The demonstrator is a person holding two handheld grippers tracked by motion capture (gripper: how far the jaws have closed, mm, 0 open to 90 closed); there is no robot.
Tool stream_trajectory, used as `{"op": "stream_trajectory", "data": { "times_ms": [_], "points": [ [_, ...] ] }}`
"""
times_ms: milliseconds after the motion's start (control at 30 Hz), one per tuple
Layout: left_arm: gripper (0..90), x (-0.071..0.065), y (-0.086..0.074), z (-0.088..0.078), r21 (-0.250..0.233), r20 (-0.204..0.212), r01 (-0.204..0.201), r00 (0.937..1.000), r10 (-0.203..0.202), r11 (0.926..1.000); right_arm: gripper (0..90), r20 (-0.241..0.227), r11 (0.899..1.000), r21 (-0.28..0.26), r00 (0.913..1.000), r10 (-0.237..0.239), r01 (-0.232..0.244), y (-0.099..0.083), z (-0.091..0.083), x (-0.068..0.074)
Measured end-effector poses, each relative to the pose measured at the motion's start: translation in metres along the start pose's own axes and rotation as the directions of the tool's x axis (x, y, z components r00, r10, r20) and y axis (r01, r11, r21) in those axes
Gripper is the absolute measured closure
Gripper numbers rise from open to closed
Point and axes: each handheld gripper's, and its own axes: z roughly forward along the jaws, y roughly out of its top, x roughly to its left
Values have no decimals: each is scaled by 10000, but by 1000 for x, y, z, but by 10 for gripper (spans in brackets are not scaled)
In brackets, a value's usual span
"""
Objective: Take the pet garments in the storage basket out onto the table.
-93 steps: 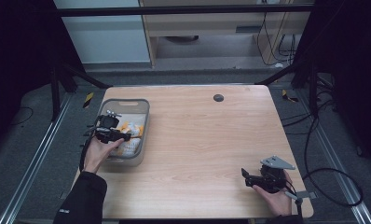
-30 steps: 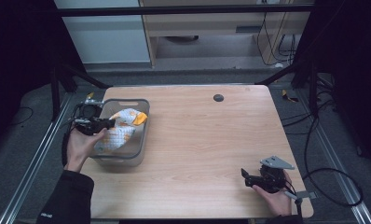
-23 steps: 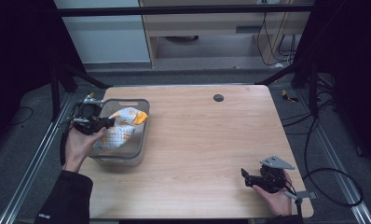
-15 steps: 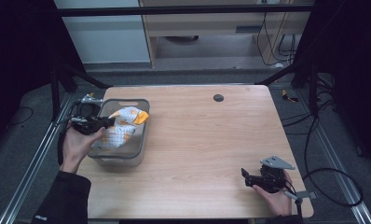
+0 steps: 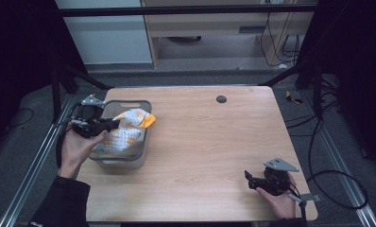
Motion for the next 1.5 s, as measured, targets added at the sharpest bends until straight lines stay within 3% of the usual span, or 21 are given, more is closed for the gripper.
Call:
{"op": "stream_trajectory", "data": {
  "times_ms": [367, 767, 1167, 1500],
  "points": [
    [816, -18, 8, -9, -221, 386, -437, 9983, 445, 9988, 99, 4, 10000, -39, 10000, 39, -39, 0, -1, 0],
    [816, -40, 18, -15, -378, 873, -897, 9919, 927, 9953, 99, 16, 10000, -72, 10000, 35, -35, 0, -1, 0],
    [816, -63, 26, -8, -325, 1333, -1515, 9790, 1545, 9879, 99, 55, 9999, -148, 10000, 56, -55, 0, -2, -2],
    [816, -79, 28, 4, -262, 1770, -1821, 9669, 1838, 9829, 98, 82, 9998, -183, 9999, 98, -97, 0, -2, -2]
  ]
}}
